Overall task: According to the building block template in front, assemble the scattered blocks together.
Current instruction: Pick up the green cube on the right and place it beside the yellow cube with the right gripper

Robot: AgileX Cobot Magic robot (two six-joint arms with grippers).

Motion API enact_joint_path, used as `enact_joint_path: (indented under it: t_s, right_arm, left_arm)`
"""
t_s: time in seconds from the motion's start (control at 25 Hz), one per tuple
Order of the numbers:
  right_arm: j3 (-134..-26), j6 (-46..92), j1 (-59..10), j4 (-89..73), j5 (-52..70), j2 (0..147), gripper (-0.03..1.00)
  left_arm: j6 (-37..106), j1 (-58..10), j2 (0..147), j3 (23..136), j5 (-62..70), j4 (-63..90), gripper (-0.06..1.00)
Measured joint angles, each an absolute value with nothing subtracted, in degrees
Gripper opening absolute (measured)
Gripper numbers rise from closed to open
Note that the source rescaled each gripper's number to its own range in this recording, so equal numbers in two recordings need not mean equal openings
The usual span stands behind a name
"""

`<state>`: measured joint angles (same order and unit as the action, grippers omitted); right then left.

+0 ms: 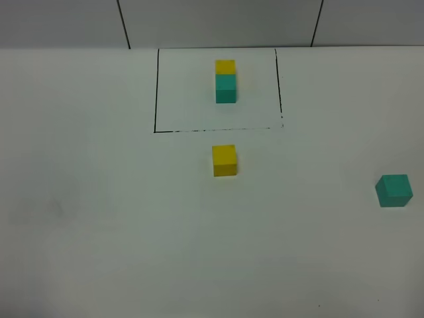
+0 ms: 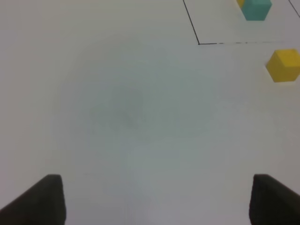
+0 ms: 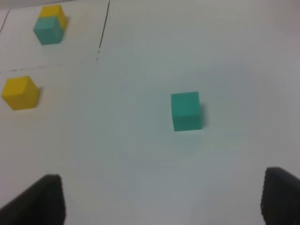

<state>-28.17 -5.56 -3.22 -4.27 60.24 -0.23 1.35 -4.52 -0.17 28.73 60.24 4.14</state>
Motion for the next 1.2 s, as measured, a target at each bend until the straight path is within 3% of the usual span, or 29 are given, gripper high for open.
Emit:
enact_joint_path:
  t_s: [1.2]
  right_arm:
    - [-28.17,-5.56,-3.22,-4.27,60.24,-0.23,0.71]
  left_arm:
    - [1.35,-1.39,-0.17,28.73,60.24,4.20,0.66]
